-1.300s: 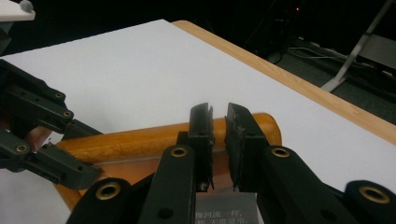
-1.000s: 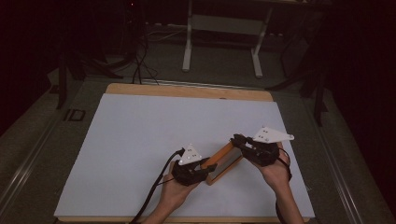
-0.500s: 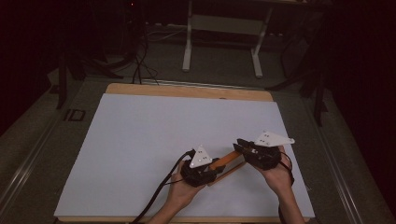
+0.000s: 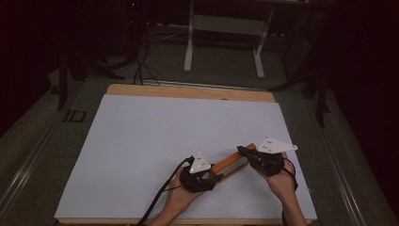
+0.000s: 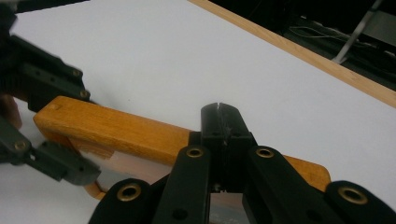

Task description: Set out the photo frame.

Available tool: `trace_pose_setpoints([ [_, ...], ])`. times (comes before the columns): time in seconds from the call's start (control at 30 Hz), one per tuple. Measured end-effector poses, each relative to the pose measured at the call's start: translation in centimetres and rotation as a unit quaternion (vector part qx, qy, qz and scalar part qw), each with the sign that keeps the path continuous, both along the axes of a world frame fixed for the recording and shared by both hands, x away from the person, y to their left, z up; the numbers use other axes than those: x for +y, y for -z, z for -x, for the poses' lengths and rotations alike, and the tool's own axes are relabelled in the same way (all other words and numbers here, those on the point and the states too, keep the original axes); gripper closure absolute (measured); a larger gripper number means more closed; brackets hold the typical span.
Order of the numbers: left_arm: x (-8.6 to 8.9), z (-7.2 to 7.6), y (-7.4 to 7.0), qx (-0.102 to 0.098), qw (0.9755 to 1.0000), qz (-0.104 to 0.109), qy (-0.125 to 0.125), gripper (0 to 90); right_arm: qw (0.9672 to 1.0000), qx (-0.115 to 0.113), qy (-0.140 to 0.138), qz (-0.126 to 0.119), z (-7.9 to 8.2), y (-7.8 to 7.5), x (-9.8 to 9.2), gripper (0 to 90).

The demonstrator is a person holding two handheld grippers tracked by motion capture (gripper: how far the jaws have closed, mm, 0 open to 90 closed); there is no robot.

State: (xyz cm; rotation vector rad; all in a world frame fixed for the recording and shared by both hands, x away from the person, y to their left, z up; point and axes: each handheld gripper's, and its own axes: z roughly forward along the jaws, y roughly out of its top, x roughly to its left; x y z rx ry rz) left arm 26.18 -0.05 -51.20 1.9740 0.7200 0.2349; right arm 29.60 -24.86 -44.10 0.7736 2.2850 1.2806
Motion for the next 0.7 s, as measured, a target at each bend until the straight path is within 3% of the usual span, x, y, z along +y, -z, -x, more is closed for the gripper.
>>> trace_pose_setpoints([
  [0.23,-0.2,0.3,1.9,0.013,0.9997,-0.019,0.000,58.9,1.0000,0.004,0.000,-0.007,-0.2,0.1,-0.2,90.0],
  [0.37,-0.5,0.0,1.8,0.015,0.9999,-0.004,-0.005,61.0,1.0000,0.002,0.005,-0.004,-0.2,0.1,-0.1,89.9],
  [0.5,-0.8,-0.3,1.4,0.003,0.9998,-0.018,-0.009,66.8,0.9999,0.000,0.013,-0.009,-0.4,0.1,-0.4,88.8],
  [0.53,-0.6,-0.7,1.2,0.019,0.9998,-0.004,-0.006,68.5,0.9998,-0.003,0.016,-0.010,-0.4,0.0,-0.6,88.0],
  [0.7,-0.7,-1.2,0.3,0.017,0.9998,-0.002,-0.002,68.9,0.9995,-0.010,0.024,-0.019,-0.3,-0.4,-1.3,87.1],
])
